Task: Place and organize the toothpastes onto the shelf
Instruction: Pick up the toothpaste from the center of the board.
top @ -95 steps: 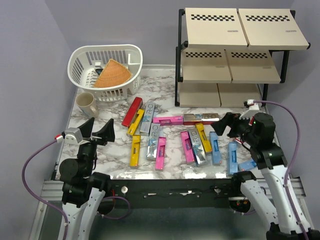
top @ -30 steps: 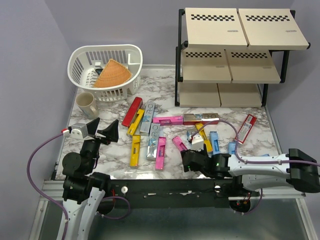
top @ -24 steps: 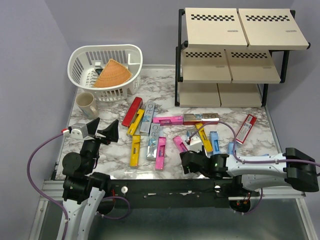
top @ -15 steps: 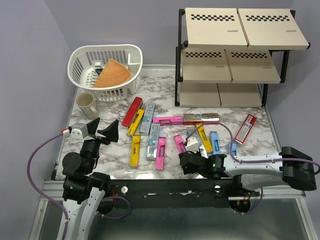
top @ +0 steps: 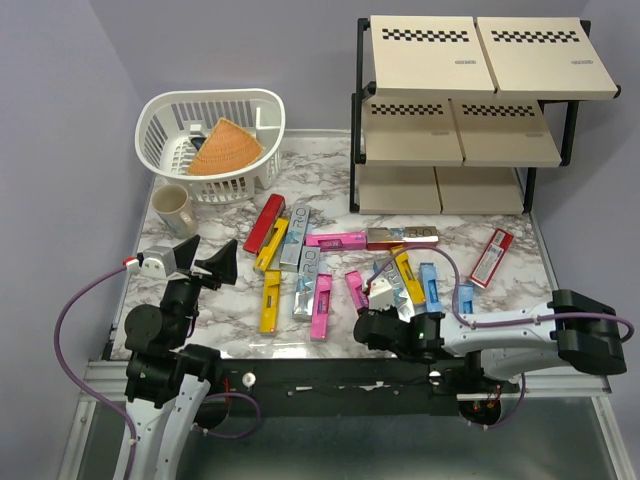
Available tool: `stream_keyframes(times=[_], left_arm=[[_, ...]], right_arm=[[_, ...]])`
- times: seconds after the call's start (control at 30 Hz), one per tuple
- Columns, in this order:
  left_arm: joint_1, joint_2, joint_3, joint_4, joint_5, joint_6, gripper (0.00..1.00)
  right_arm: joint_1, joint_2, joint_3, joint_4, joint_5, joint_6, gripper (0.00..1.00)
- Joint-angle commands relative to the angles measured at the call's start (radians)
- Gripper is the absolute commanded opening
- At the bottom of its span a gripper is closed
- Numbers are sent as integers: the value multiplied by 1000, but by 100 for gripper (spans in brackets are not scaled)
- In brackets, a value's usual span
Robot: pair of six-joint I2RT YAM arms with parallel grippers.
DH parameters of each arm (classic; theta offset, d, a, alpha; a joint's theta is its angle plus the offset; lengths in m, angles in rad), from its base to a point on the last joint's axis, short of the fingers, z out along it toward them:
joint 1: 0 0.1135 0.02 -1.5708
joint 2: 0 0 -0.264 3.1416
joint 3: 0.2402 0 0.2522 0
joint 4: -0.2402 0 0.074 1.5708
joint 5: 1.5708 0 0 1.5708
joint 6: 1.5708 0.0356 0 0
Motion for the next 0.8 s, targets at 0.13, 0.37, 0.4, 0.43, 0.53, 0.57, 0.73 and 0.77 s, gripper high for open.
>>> stream_keyframes(times=[0.13,0.37,0.4,0.43,0.53,0.57,0.73,0.77], left_arm=[[9,0,18,-13,28,7,99],[7,-3,17,-10,31,2,99],[4,-3,17,-10,32,2,99],[3,-3,17,-10,31,2,99],[-8,-7,17,-10,28,1,99],[-11,-10,18,-12,29,2,99],[-23,-20,17,-16,25,2,99],[-28,-21,17,-19,23,2,99]], right_arm=[[26,-118,173,-228,76,-68,39],[11,-203,462,-506,209,-175,36],[-12,-227,492,-518,210,-231,36],[-24,-238,557,-534,208,-261,36],[-89,-290,642,-511,205,-394,35],[-109,-301,694,-499,200,-429,35],[-250,-338,841,-378,193,-670,35],[-271,-336,864,-358,184,-707,35]])
